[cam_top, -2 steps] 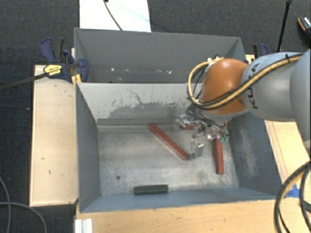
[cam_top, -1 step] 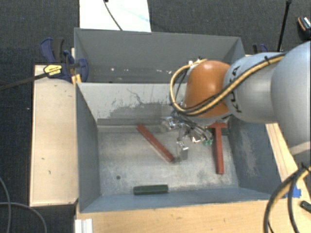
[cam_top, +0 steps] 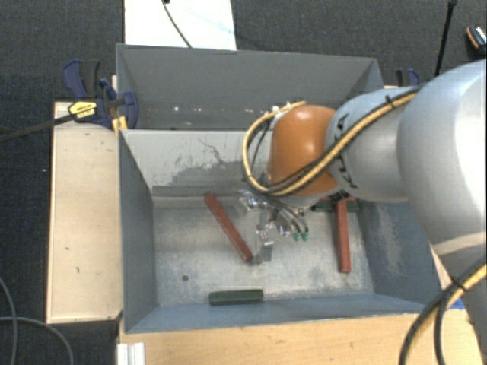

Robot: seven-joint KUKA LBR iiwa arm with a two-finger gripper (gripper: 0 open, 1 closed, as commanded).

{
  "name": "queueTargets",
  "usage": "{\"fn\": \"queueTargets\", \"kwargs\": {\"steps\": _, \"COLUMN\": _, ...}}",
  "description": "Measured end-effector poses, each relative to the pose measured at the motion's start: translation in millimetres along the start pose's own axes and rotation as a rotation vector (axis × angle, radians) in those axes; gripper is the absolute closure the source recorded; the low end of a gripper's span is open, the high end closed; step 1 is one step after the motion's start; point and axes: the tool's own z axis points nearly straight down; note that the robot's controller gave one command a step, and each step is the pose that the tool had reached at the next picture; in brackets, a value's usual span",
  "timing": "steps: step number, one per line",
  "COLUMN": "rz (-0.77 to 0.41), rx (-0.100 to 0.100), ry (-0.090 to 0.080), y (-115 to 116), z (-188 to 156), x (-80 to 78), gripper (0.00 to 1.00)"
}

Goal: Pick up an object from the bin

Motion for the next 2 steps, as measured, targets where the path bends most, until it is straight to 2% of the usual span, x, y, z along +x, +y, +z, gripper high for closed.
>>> {"fn": "queueTargets", "kwargs": {"steps": 1, "rz": 0.286, "rx": 0.0, "ry": 0.0, "y": 42.7, "z": 0.4, "x": 28.1, "gripper": 0.0}}
{"fn": "queueTargets", "kwargs": {"steps": 2, "rz": 0.284, "rx": 0.003, "ry": -0.002, "y": 40.0, "z": 0.0, "x": 27.3, "gripper": 1.0}}
